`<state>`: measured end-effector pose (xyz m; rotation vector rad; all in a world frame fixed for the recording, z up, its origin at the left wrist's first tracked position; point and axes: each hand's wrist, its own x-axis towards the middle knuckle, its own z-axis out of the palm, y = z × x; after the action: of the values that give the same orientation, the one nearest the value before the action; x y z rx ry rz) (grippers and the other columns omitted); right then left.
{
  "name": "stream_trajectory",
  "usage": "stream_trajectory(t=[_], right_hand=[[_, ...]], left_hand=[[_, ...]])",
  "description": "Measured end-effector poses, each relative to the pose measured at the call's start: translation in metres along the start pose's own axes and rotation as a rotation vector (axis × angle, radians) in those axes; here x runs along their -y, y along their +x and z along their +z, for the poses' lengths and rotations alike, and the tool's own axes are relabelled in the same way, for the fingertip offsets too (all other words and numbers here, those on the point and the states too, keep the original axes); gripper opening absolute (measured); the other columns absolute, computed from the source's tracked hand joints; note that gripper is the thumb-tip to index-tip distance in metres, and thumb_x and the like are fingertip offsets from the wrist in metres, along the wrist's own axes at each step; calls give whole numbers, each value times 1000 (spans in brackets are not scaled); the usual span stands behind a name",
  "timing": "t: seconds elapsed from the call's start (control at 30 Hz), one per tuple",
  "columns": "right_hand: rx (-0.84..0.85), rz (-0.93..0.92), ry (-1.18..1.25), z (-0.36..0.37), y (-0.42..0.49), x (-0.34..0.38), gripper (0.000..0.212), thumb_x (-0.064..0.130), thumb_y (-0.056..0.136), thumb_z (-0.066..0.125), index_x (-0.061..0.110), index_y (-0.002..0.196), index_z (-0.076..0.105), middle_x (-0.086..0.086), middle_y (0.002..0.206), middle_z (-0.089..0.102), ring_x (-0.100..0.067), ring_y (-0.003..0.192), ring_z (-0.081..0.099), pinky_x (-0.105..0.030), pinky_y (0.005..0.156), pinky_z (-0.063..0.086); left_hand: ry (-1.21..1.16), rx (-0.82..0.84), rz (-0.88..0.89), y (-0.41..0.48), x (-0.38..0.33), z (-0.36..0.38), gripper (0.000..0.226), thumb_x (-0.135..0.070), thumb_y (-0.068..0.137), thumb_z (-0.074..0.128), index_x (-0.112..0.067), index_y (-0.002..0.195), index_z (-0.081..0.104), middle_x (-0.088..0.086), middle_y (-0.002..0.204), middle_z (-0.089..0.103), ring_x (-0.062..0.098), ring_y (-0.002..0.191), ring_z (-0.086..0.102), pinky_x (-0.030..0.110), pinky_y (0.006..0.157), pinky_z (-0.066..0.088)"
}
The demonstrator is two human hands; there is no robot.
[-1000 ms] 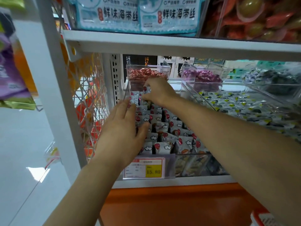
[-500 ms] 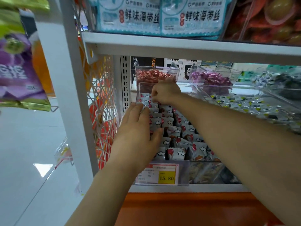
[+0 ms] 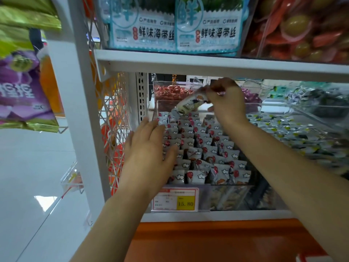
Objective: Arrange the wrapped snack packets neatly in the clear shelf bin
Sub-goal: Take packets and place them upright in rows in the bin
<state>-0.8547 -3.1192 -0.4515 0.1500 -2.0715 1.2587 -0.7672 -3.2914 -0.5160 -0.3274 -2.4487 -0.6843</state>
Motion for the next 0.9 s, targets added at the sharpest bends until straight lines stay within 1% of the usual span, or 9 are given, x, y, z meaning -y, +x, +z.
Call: stream_trajectory(t=[0.13,0.23,0.3,0.4,0.63,0.7,0.77,0.83,0.9], right_hand=[[28,194,269,-46,-46,5,3,6,91,58,3,91,58,-14,94,63,-8,56,63,-20,50,52],[62,311,459,-67,-79,8,5,5,91,56,3,88,60,-11,84,65,-11,56,64,-20,51,53],[99,404,590,-75,-94,8,8,5,90,56,1,88,62,-11,80,67,-13,59,65,-21,52,53],[138,514,741,-83,-107,8,11,4,89,55,3,83,64,-11,80,67,-16,61,66,-22,51,52],[261,545,755,-95,-112,10,16,17,87,58,4,80,64,-9,69,66,-16,52,63,-23,45,49],[244,590,799,-96,-113,10,16,15,89,55,5,79,62,-6,61,64,-14,47,59,-21,41,47],[216,670,881,-96,-113,11,15,14,90,55,8,77,60,-3,53,60,-12,44,57,-20,39,46],[209,676,884,-94,-114,10,13,13,90,54,9,79,59,-3,53,59,-12,43,57,-20,39,46],[230,585,804,-93,-115,7,9,11,92,52,9,86,59,-5,61,60,-14,47,59,-22,41,47]], left_hand=[[35,-158,90,-3,-16,-8,45,-29,90,53,-10,131,51,7,137,50,22,129,34,28,106,19],[-207,-78,25,-9,-32,-10,53,-40,90,46,-16,137,43,4,133,50,17,121,43,26,104,32],[-424,1,-93,-14,-40,-11,58,-50,85,43,-22,136,43,-1,119,58,8,105,56,29,88,49],[-728,46,-236,-16,-43,-13,27,-38,90,48,-22,107,63,-1,81,65,-1,63,58,18,53,50],[-1102,123,-462,-23,-47,-19,32,-28,94,48,-22,72,70,2,61,63,11,52,57,22,50,50],[-1337,160,-560,-22,-49,-20,20,-23,92,51,-15,95,70,5,64,59,10,51,57,18,50,51],[-1547,185,-647,-21,-51,-20,50,-18,86,57,-10,134,48,5,71,56,7,51,58,15,48,51],[-1644,168,-673,-21,-50,-19,72,-18,75,61,-13,143,37,5,74,57,6,51,57,13,47,49],[-1677,147,-700,-20,-50,-19,74,-17,72,62,-15,142,39,6,77,59,5,51,58,12,46,48]])
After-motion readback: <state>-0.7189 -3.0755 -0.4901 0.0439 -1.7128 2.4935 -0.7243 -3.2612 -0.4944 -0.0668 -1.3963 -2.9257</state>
